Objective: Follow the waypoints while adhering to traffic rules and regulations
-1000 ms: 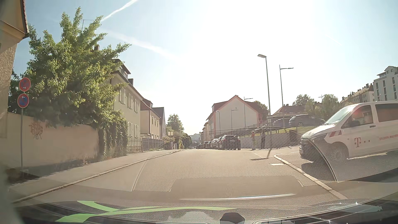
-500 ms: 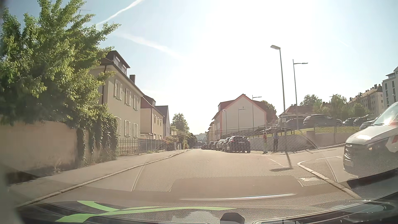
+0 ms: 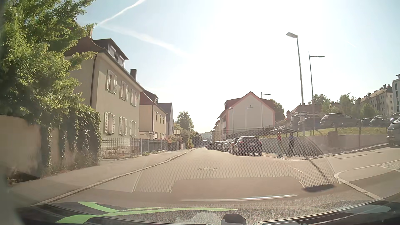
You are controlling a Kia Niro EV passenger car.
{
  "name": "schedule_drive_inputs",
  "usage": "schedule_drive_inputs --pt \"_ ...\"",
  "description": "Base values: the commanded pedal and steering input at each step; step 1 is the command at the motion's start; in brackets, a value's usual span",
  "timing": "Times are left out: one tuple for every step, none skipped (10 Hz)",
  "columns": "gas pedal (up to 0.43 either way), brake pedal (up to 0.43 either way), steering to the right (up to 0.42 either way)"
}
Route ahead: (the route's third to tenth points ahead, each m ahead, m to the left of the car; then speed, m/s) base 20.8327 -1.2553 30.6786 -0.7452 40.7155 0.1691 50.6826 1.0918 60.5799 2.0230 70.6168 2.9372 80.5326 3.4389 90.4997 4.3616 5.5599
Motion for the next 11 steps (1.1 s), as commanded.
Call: schedule_drive_inputs --pt "0.138 0.098 -0.029" --pt "0.138 0.116 -0.027" --pt "0.138 0.134 -0.024" --pt "0.138 0.140 -0.020" --pt "0.138 0.140 -0.019" --pt "0.138 0.116 -0.019" --pt "0.138 0.110 -0.019" --pt "0.138 0.073 -0.018" --pt "0.138 0.000 -0.018" --pt "0.138 0.000 -0.017" --pt "0.138 0.000 -0.017"
